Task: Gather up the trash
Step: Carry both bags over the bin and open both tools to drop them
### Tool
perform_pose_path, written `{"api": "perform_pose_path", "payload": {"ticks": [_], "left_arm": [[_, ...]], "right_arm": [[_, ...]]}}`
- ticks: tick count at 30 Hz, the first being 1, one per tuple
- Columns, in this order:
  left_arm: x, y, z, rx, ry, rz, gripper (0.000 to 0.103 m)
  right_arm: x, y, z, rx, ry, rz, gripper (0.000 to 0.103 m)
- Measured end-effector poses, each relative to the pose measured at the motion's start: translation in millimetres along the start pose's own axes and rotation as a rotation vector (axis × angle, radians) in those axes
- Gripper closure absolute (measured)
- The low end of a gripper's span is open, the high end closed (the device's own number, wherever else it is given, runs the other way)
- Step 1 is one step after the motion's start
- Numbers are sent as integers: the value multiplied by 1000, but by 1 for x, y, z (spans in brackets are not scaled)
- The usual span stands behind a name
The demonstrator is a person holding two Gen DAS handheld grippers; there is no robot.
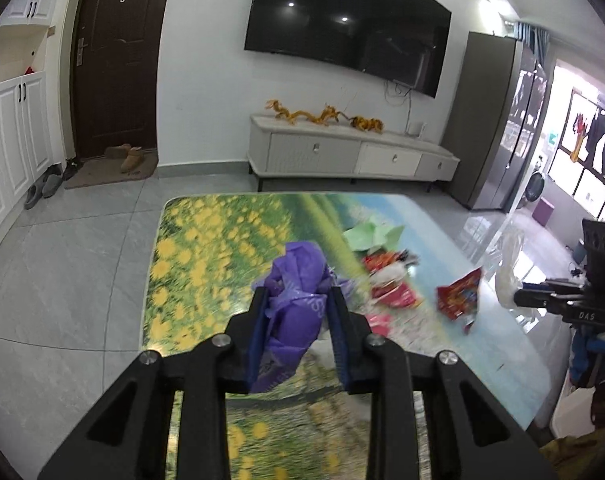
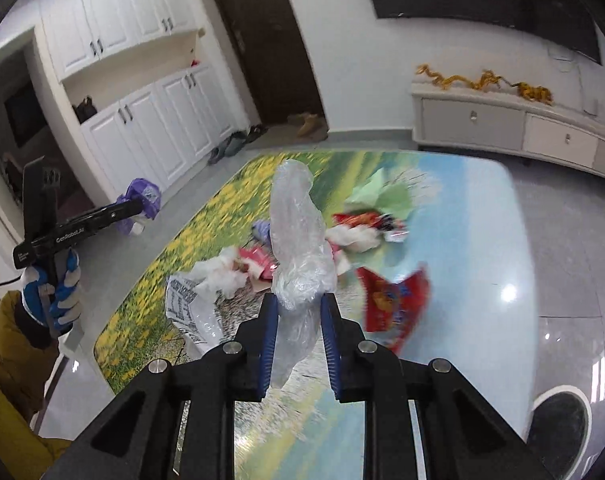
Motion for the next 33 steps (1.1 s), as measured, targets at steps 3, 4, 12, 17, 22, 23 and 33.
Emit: {"api": "perform_pose_path", "payload": {"ticks": [3,4,12,17,22,23,33], "left_arm": [[1,-24,-19,-18,-21,32,75],[0,-33,-25,-24,-24,48,75],[-40,-146,-71,-142,4,222,75],[-84,-250,-98,-235,54,378,75],[-136,-353,-113,-288,130,509,73],[-145,-373,-114,-298,145,526,73],[-230,-505,-102,-376,264,617,60]], "right_arm": [[34,-24,0,-39,-72,43,82],[45,-32,1,-55,-92,56,82],[124,-130,32,-256,-249,247,82],[154,-203,64,-400,-282,369,82],[164,-274,98,-545,-266,449,82],[165,-283,103,-564,-262,459,82],[159,-361,138,-700,-218,468,79]]}}
Point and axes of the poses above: each gripper's, at about its wrist camera, not at the fingertips, and x roughly against the way its jaws point, y to its left, z to its underside, the point moved 2 cm from there along -x, roughly the way its jaws point, and after that the axes turned 14 degrees about -x, right-handed, at the moved point
